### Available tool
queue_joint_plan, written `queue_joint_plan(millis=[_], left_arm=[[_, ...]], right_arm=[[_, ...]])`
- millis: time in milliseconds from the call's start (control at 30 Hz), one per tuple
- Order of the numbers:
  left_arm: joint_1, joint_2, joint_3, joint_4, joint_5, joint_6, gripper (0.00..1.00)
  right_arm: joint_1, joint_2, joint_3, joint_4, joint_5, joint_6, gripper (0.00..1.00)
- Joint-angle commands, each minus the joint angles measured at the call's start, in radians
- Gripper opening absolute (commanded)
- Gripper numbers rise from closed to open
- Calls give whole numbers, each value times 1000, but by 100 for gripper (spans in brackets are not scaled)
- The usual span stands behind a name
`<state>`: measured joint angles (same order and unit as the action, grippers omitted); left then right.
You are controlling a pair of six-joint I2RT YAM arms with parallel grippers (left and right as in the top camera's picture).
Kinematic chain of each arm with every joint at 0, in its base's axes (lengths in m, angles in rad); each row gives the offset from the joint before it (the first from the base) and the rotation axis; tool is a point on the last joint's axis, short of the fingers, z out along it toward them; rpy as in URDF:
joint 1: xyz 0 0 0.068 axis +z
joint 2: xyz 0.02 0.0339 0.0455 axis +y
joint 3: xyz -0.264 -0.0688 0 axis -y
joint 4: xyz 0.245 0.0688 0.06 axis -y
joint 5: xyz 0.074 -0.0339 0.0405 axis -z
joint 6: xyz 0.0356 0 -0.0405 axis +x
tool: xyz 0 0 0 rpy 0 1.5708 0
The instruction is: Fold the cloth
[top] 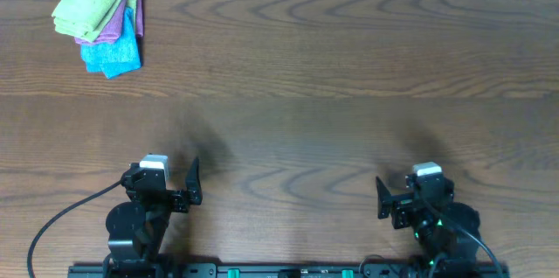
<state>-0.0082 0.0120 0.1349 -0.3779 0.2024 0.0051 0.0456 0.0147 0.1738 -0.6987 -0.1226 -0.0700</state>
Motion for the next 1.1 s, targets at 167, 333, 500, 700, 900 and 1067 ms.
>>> queue_joint_plan(millis=[167,333,500,700,900,1067], left_arm=[[-3,-8,-22,-3,4,18,95],[-3,-8,-22,-3,4,18,96],[-3,-8,-22,-3,4,17,96],[-3,-8,-22,-3,4,17,95],[-3,-8,-22,-3,4,17,95],[-3,-8,-22,-3,4,17,95]], right_arm=[[8,-10,-13,-8,18,-13,99],[8,-9,-12,-16,19,-14,99],[8,-9,-12,-16,18,-14,99],[8,-9,-12,-16,18,-14,99],[8,-9,-12,-16,18,-14,99],[8,-9,-12,-16,18,-14,99]])
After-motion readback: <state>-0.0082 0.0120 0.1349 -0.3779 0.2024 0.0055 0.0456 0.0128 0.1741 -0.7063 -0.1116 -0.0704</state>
